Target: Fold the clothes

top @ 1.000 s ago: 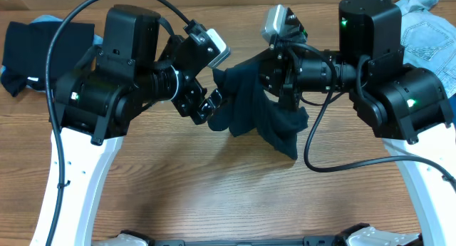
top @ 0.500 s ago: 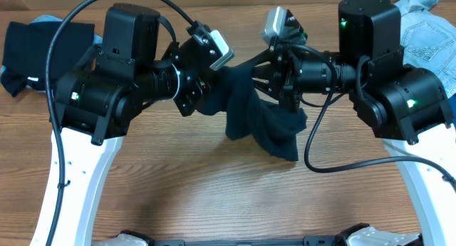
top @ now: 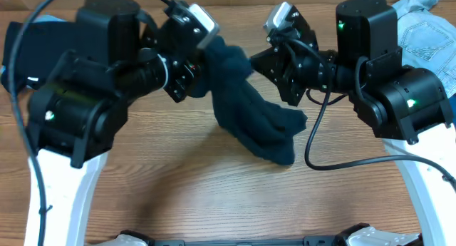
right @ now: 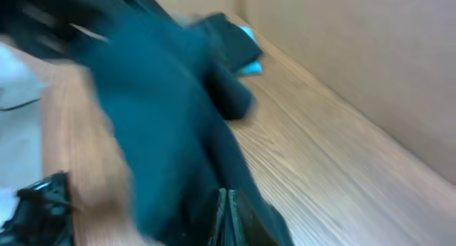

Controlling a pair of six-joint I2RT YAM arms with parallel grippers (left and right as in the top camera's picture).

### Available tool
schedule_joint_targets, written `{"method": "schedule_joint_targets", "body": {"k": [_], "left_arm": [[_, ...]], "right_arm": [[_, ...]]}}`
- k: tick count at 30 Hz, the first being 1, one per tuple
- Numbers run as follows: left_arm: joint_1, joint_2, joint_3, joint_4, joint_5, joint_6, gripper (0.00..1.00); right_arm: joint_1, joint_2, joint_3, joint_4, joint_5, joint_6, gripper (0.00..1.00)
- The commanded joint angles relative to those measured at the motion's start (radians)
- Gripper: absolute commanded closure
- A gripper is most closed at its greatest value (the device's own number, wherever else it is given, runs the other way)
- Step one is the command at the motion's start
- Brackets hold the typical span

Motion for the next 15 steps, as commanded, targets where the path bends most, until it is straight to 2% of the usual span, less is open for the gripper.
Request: {"method": "schedule_joint_targets", "body": {"k": [1,2,7,9,10,15], "left_arm": [[0.006,-0.024,0.092,0.015,-0.167,-0.112,0.96],[0.006,-0.024,0.108,0.018,-0.187,-0.123,0.96],[0.006,-0.024,0.192,0.047,-0.259,-0.188,0.96],[0.006,-0.024,0.220,0.070,-0.280,-0.216,0.96],[0.006,-0.024,0.233,0.084,-0.292,-0.227,0.96],[0.006,-0.023,0.264,0.171,-0.367,-0.278,0.96]], "right_arm": [[-0.003,0.009,0.020,-0.013,0.146,0.075,0.94],[-0.003,0.015,0.020,-0.015,0.162,0.090,0.93],[-0.003,0.048,0.019,-0.034,0.177,0.192,0.63],[0.000,0.063,0.019,-0.057,0.176,0.217,0.56],[0.002,0.071,0.019,-0.072,0.173,0.217,0.49],[0.013,0.107,0.016,-0.122,0.130,0.233,0.42]]}}
